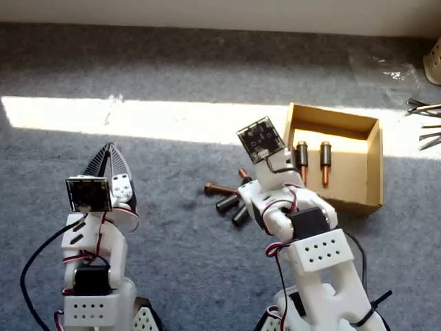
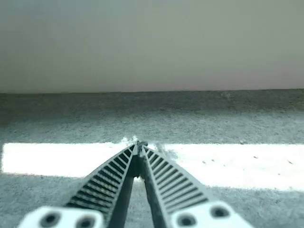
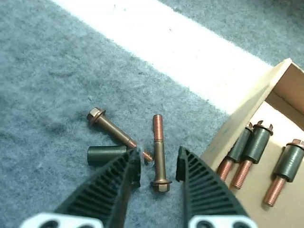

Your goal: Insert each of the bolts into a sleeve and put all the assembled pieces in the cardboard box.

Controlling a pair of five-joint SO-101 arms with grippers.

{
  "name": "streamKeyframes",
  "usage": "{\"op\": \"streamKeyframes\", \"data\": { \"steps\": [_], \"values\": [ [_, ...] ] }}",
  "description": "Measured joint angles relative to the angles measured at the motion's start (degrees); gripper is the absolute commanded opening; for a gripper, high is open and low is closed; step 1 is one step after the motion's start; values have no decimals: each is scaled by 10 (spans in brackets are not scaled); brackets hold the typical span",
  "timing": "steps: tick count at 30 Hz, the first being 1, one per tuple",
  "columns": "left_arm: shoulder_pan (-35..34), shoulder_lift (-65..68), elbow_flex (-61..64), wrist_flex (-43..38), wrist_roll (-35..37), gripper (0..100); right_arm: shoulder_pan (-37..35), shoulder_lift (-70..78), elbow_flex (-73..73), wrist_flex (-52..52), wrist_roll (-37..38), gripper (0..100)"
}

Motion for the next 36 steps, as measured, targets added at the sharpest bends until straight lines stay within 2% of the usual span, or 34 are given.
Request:
{"op": "streamKeyframes", "data": {
  "steps": [4, 9, 12, 15, 21, 24, 33, 36],
  "values": [
    [-21, 0, 0, 0, 0, 6, 0, -2, 38, -18, 6, 110],
    [-21, 0, 0, 0, 0, 6, -21, -2, 55, -19, 112, 110],
    [-21, 0, 1, 0, 0, 6, -22, -3, 63, -19, 113, 110],
    [-21, 0, 2, 0, 0, 6, -30, -3, 90, -20, 44, 108],
    [-21, 0, 2, 0, 0, 6, -54, -3, 122, -47, -181, 108],
    [-21, 0, 2, 0, 0, 6, -54, -3, 136, -59, -264, 108],
    [-21, 0, 3, 0, 0, 6, -55, -3, 191, -61, -455, 109],
    [-21, 0, 3, 0, 0, 6, -55, -3, 194, -62, -489, 109]
  ]
}}
